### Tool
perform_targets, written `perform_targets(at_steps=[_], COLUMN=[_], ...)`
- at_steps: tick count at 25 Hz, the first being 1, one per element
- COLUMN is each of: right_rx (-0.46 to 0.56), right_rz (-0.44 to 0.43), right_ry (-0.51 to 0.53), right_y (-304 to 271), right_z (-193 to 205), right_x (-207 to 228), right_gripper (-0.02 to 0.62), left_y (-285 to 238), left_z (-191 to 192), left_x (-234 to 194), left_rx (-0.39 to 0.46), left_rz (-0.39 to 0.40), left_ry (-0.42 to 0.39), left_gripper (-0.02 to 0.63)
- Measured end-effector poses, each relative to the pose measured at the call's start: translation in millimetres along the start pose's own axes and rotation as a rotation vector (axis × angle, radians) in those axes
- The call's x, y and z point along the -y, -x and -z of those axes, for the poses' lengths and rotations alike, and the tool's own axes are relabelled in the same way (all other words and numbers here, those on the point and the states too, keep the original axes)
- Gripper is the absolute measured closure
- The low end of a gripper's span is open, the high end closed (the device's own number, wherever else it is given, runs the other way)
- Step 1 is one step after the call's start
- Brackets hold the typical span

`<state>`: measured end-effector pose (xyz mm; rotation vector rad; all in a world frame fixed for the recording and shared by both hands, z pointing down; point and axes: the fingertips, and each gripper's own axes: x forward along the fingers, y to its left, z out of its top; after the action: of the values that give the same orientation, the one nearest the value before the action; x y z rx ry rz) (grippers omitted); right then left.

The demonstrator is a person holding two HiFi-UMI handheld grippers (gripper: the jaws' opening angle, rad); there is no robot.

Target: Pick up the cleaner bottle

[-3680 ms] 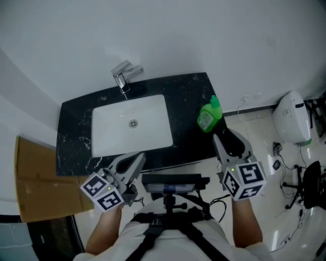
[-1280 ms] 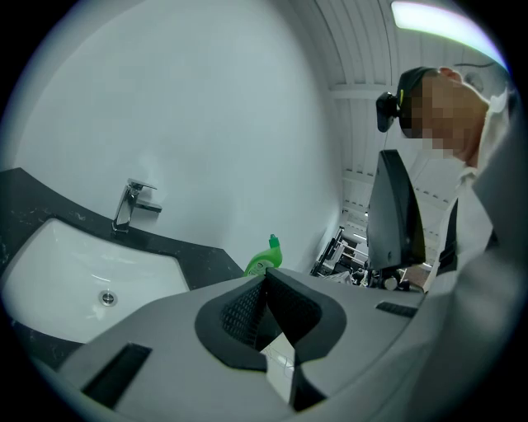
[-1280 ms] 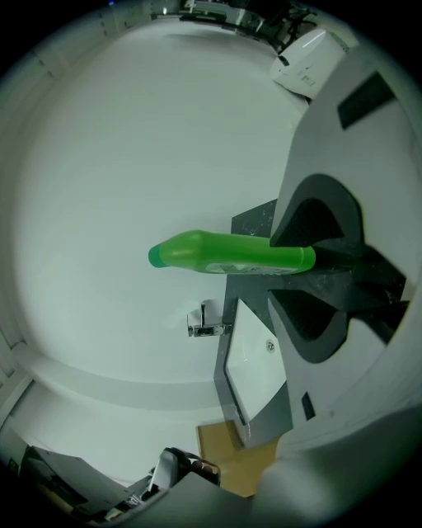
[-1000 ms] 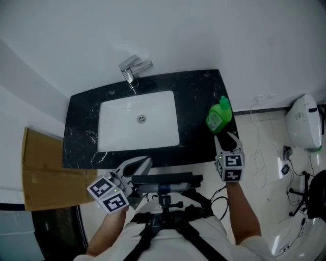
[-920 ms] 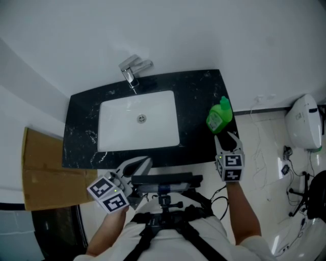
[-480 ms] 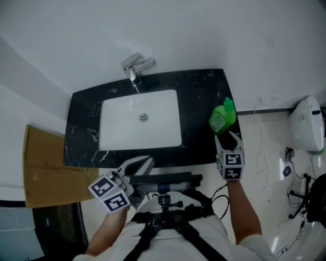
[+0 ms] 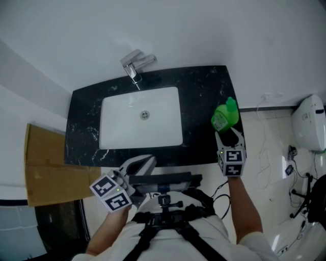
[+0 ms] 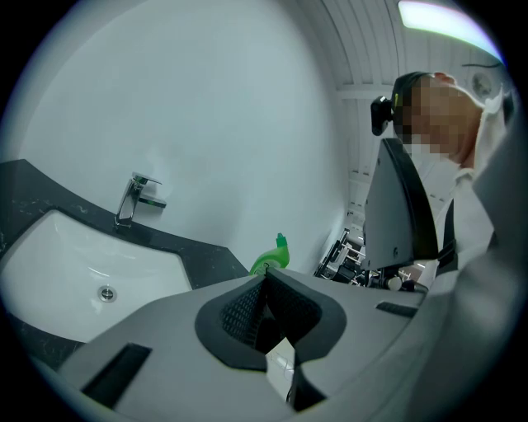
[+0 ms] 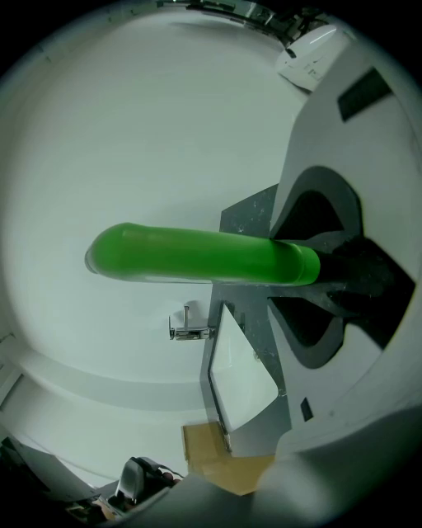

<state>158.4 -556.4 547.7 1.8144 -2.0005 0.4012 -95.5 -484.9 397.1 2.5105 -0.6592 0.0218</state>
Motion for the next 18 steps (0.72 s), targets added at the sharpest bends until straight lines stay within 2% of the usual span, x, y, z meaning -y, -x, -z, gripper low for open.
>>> perform_targets(at_steps=[18], right_rx=[-0.020], right_rz=[-0.019], right_ry=[0.022], right_y=[-29], right_z=[8], right_x=[4], right_gripper=[0.368], left_y=[-13], left_z=[4], left_x=[-9], left_rx=[-0.026], left_rz=[-0.010], left_ry=[0.020], left_gripper=[0.610])
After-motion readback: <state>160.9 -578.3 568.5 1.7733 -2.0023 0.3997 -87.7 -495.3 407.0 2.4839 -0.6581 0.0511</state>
